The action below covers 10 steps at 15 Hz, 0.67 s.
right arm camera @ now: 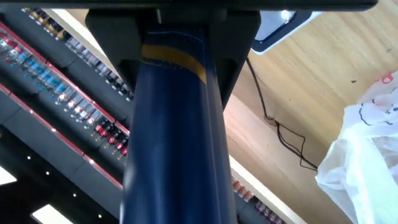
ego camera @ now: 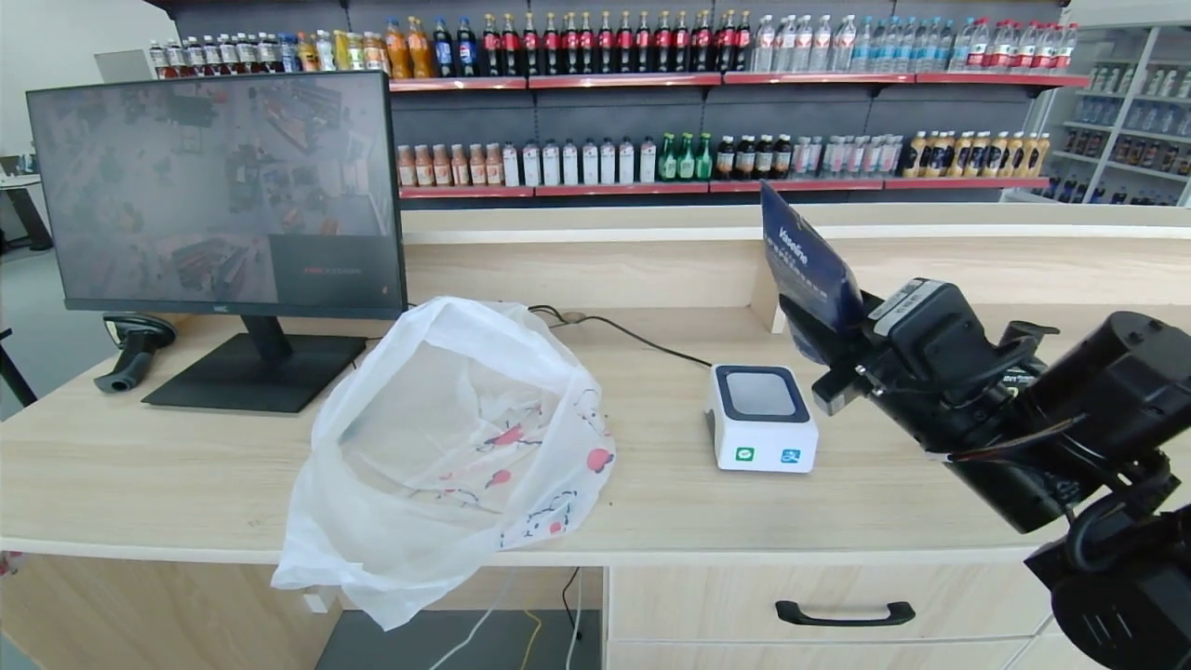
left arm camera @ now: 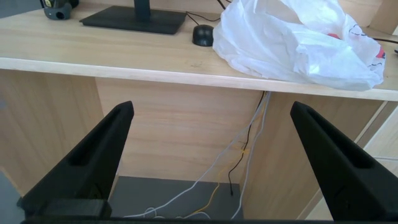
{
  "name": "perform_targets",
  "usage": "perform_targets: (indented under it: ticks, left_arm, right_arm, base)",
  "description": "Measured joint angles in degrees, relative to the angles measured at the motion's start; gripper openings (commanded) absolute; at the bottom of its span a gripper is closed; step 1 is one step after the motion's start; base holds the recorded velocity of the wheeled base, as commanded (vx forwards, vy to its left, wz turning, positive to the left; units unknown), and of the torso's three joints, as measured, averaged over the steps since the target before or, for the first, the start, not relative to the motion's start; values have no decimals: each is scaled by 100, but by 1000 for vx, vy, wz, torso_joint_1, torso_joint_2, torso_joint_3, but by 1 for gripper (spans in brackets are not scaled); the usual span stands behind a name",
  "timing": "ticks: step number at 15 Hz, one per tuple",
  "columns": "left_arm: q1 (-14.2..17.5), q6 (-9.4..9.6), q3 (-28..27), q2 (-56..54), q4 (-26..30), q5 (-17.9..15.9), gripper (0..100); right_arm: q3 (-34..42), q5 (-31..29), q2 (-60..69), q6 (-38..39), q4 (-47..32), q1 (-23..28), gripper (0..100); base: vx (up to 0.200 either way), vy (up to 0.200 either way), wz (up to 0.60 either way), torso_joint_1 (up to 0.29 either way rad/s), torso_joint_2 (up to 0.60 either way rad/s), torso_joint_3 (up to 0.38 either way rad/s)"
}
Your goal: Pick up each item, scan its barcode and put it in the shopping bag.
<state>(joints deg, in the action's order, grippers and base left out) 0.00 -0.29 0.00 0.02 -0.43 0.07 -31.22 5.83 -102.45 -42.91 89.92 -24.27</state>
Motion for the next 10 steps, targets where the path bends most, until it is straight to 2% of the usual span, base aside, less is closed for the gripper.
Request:
perform_targets:
  ticks: [1,3,6,10]
  left_arm:
    - [0,9,0,0,0,0,100]
    - [0,13,0,0,0,0,100]
    - [0,13,0,0,0,0,100]
    - [-5,13,0,0,0,0,100]
  right_arm:
    - [13,356,-20,-208,2,193,0]
    - [38,697,-119,-430,2,366,0]
    - [66,829,-221,-758,11,383,0]
    - [551,1042,-315,-1268,-1,503,0]
  base:
    - [0,0,0,0,0,0]
    - [0,0,0,0,0,0]
    - [0,0,0,0,0,0]
    - [0,0,0,0,0,0]
